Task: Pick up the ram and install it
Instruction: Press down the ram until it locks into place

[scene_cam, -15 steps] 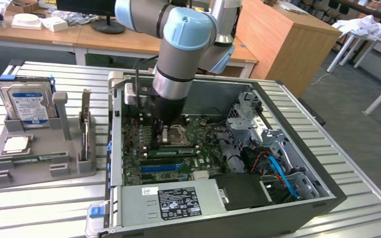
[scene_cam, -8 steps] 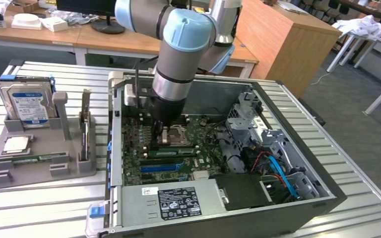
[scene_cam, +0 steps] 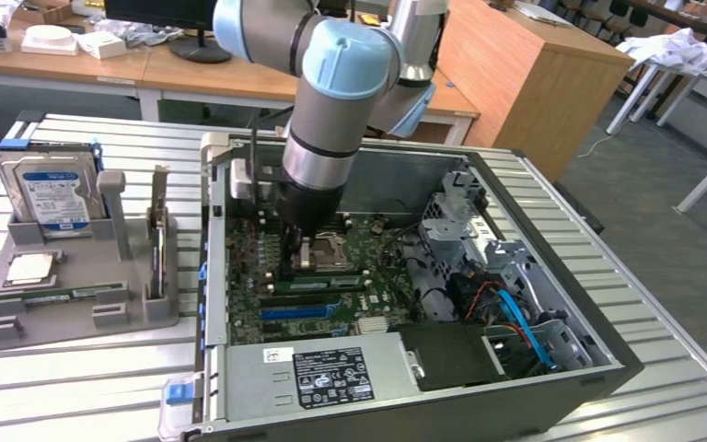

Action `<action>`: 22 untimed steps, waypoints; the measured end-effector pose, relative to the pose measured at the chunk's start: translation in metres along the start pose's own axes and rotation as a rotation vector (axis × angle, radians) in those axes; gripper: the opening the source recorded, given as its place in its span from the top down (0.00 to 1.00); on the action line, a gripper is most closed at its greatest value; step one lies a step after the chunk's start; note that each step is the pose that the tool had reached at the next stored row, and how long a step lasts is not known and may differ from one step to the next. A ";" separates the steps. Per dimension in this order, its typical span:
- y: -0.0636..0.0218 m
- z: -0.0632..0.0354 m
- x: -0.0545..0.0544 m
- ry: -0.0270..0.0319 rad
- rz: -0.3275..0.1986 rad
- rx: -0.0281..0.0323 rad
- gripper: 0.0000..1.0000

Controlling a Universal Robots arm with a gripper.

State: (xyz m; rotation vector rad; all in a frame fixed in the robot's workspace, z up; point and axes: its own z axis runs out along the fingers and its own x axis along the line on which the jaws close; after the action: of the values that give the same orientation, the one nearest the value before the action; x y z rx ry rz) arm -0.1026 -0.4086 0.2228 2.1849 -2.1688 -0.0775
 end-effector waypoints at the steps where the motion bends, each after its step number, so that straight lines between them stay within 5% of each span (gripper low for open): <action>1: 0.0000 0.0003 0.000 0.0002 0.000 0.0000 0.90; 12: -0.0018 -0.0087 0.000 -0.0005 0.000 0.0008 0.90; 22: -0.0458 -0.0124 0.000 -0.0002 0.000 -0.0147 0.90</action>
State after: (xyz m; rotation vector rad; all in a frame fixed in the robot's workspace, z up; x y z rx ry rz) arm -0.0559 -0.4086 0.2315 2.1774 -2.1611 -0.0934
